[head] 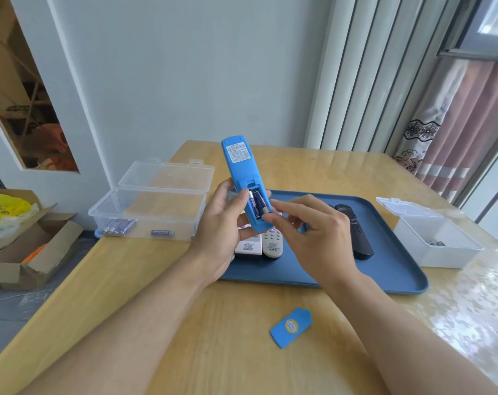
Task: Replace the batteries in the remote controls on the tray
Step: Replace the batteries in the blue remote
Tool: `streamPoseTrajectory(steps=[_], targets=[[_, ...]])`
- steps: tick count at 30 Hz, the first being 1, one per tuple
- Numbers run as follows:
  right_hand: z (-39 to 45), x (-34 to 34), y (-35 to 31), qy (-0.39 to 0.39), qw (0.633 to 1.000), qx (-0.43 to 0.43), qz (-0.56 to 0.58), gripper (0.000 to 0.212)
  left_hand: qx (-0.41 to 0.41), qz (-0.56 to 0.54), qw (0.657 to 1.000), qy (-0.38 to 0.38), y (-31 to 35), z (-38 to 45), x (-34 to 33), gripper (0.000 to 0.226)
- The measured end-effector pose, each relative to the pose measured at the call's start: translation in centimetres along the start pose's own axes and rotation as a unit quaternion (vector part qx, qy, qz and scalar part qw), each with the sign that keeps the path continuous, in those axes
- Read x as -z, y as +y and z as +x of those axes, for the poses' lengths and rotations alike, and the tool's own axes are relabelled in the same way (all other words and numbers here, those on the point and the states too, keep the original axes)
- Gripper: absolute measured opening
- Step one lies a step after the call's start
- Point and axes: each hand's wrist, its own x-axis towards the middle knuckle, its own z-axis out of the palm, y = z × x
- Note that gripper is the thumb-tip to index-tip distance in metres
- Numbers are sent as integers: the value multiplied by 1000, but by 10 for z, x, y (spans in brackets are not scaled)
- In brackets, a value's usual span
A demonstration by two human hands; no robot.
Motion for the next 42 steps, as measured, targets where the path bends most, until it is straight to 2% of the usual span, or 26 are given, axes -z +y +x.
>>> streamPoseTrajectory(steps=[9,15,19,24,27,30,34,36,40,42], targets=[[0,-1,-4,-16,999,-26,37,16,-6,-11,1000,1,-1,2,1,28],[1,-2,-11,-43,969,-188,157,14,-9,2,1000,9,-2,2,2,25],[2,-2,-17,-49,958,-223,175,13,-16,16,1000,15,-2,1,2,35],[7,-1,-21,-85,901,-358,228,10,-17,38,999,4,0,0,5,38],[15,5,-23,-113,860,-422,262,32,-4,48,999,-20,2,0,8,38],[17,9,-24,-159,831,-458,274,39,7,74,996,-52,3,-2,8,42],[16,7,-19,-157,835,-454,267,40,17,79,994,-72,2,-2,8,39],[15,7,-19,-161,855,-432,238,38,19,80,994,-68,2,-1,7,39],[22,17,-22,-216,893,-374,124,40,0,95,994,-46,1,1,9,37],[30,30,-24,-283,897,-339,20,38,-9,96,995,-21,1,2,11,37]])
